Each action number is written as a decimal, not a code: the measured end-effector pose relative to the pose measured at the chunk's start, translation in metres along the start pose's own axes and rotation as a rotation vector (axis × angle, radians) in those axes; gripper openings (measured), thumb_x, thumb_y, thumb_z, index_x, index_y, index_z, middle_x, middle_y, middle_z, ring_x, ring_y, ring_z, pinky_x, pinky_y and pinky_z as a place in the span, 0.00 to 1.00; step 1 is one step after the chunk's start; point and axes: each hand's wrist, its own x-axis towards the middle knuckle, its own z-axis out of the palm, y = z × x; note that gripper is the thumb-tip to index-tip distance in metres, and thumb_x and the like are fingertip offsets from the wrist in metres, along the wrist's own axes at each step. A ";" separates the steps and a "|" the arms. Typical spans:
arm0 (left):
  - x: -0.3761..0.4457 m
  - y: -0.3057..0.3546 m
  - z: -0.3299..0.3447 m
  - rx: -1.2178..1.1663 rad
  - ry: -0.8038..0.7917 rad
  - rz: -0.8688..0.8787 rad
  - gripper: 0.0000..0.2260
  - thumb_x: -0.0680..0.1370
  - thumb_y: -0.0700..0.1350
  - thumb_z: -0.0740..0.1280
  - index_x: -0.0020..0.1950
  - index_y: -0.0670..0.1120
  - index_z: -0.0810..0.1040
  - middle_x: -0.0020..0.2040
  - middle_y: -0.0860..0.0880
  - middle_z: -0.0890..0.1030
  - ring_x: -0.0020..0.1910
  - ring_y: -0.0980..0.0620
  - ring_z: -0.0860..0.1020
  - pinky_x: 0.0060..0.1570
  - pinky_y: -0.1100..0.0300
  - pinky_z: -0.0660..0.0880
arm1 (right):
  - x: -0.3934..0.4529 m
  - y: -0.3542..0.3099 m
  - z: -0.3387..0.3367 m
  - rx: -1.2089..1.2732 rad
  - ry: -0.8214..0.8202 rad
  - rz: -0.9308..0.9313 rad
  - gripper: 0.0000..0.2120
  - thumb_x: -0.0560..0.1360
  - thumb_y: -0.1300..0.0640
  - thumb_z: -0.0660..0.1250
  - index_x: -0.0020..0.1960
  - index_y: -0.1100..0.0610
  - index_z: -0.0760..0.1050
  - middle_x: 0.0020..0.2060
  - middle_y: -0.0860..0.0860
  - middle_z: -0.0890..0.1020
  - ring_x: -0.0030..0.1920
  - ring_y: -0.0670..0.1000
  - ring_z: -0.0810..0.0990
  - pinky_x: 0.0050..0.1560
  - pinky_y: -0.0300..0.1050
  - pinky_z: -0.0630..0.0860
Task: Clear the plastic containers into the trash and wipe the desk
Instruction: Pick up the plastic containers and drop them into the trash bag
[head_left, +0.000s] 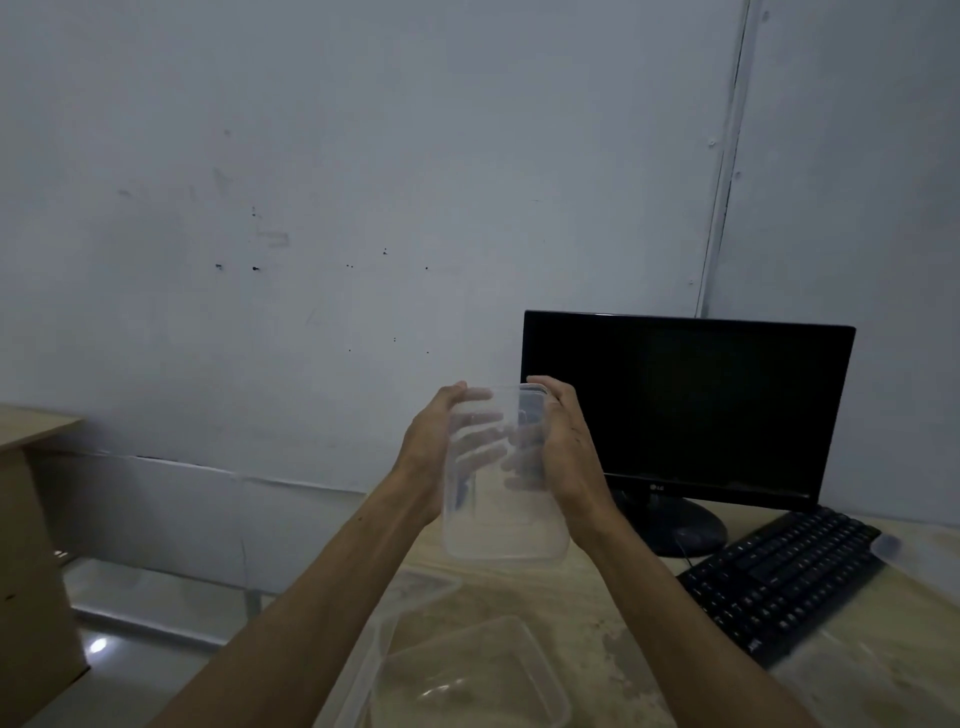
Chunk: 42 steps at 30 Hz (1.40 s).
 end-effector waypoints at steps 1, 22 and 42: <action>-0.001 0.000 0.001 -0.004 0.004 0.001 0.16 0.83 0.53 0.62 0.57 0.43 0.83 0.54 0.40 0.86 0.48 0.43 0.85 0.45 0.52 0.84 | 0.000 -0.001 -0.001 0.016 0.012 0.010 0.13 0.87 0.49 0.50 0.63 0.40 0.73 0.51 0.52 0.82 0.43 0.51 0.86 0.39 0.50 0.85; 0.008 -0.004 0.006 0.175 -0.044 0.205 0.15 0.81 0.51 0.69 0.55 0.39 0.85 0.50 0.38 0.87 0.51 0.42 0.86 0.51 0.53 0.84 | 0.007 -0.007 -0.002 0.080 0.024 -0.002 0.13 0.87 0.52 0.54 0.50 0.54 0.73 0.39 0.49 0.81 0.36 0.47 0.82 0.37 0.45 0.82; 0.001 -0.024 0.007 0.619 0.175 0.281 0.24 0.76 0.65 0.69 0.44 0.42 0.83 0.36 0.45 0.86 0.32 0.48 0.86 0.35 0.54 0.84 | 0.020 -0.006 -0.009 -0.082 0.193 0.289 0.36 0.82 0.32 0.48 0.48 0.60 0.82 0.33 0.53 0.86 0.30 0.48 0.86 0.26 0.37 0.77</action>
